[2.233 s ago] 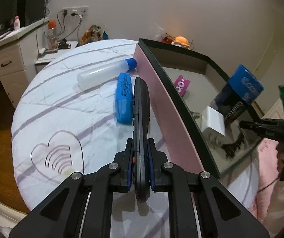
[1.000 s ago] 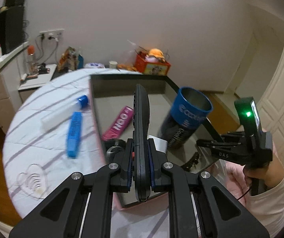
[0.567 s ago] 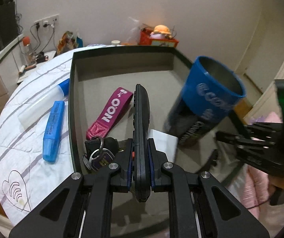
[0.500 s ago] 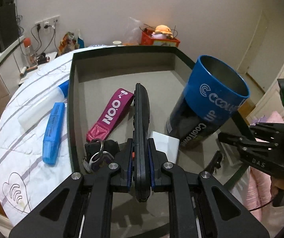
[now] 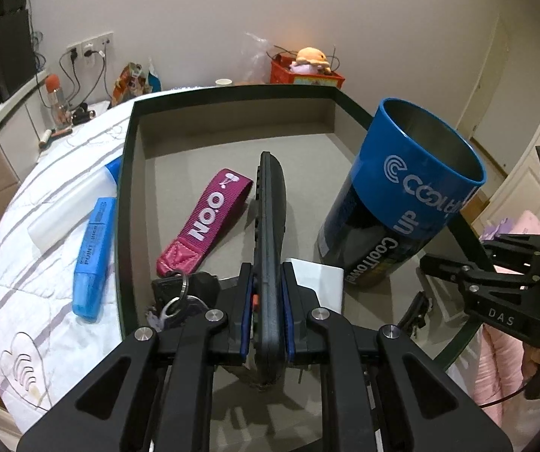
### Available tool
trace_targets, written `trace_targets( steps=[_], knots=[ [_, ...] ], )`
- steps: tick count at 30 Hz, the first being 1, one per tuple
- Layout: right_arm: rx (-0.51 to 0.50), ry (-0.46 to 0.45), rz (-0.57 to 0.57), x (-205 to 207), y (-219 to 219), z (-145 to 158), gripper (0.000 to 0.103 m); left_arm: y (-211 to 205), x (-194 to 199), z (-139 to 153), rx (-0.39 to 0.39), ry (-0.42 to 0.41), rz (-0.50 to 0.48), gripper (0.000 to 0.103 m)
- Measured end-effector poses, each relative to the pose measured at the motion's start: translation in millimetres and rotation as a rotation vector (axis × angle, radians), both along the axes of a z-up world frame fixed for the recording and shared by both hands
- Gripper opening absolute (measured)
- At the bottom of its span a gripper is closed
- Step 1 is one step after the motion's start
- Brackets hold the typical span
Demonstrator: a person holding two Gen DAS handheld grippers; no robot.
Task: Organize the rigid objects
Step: 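Carry the black remote into the box and open the left tool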
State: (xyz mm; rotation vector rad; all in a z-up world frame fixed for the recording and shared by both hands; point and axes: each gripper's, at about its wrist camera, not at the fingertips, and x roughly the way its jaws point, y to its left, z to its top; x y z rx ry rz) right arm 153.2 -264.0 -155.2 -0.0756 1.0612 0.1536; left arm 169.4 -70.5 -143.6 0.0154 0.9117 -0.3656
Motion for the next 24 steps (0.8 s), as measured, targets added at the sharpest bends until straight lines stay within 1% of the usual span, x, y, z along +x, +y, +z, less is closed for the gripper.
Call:
trace_targets(
  steps=[2,6,10,11,12,15,16,17,19,20,24],
  knots=[
    [0.001,0.001,-0.002,0,0,0,0.024,-2,-1,0,-0.009,0.005,-0.01,0.016],
    [0.003,0.003,-0.002,1,-1,-1,0.024,-8,-5,-2,-0.032,0.014,-0.032,0.017],
    [0.007,0.008,-0.005,2,-2,-2,0.024,-7,-8,-2,-0.032,0.016,-0.028,0.022],
    [0.007,0.008,-0.005,2,-2,-2,0.024,-7,-9,-2,-0.024,0.018,-0.025,0.026],
    [0.007,0.008,-0.005,2,-2,-2,0.024,-7,-10,-1,-0.021,0.015,-0.028,0.027],
    [0.006,0.008,-0.005,2,-2,-3,0.024,-7,-18,4,-0.017,-0.007,-0.041,0.039],
    [0.006,0.009,-0.005,2,-3,-3,0.024,-7,-20,7,-0.022,-0.016,-0.049,0.047],
    [0.006,0.009,-0.005,2,-3,-3,0.024,-7,-23,9,-0.021,-0.026,-0.051,0.061],
    [0.006,0.009,-0.005,2,-2,-3,0.024,-4,-28,14,0.007,-0.053,-0.029,0.073],
    [0.006,0.009,-0.005,2,-2,-3,0.024,-2,-30,16,0.009,-0.065,-0.023,0.073],
    [0.006,0.009,-0.005,2,-2,-3,0.024,10,-31,18,-0.025,-0.05,-0.009,0.073]
  ],
)
